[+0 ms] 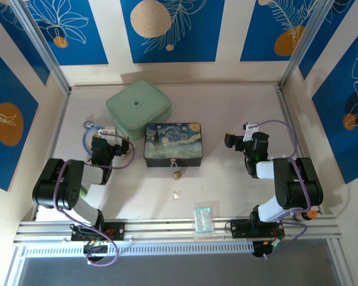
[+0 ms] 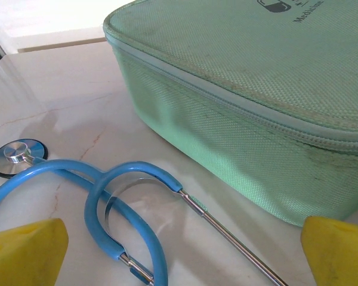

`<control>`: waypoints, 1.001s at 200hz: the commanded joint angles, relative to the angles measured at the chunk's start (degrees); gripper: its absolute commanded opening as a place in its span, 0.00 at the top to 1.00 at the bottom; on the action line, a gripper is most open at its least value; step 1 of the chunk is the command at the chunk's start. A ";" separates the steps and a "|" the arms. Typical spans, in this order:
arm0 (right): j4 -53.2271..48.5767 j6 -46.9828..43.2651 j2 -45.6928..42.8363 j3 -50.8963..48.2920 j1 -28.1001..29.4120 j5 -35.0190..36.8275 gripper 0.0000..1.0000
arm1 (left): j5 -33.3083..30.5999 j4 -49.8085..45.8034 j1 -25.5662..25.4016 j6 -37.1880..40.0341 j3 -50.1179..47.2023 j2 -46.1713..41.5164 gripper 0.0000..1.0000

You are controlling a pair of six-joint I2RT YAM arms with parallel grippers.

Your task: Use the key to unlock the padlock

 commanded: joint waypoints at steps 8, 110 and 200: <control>0.41 -1.09 -0.23 1.38 -0.23 -1.12 0.01 | 1.33 -0.16 0.71 1.19 1.06 -0.22 0.01; 0.32 -1.01 -0.18 1.49 -0.25 -1.29 0.01 | 1.16 -0.60 1.26 0.33 1.24 -0.17 0.01; -10.22 -1.27 -6.47 4.83 -0.05 -1.29 0.01 | -9.95 -14.79 1.12 -3.00 3.27 -13.34 0.01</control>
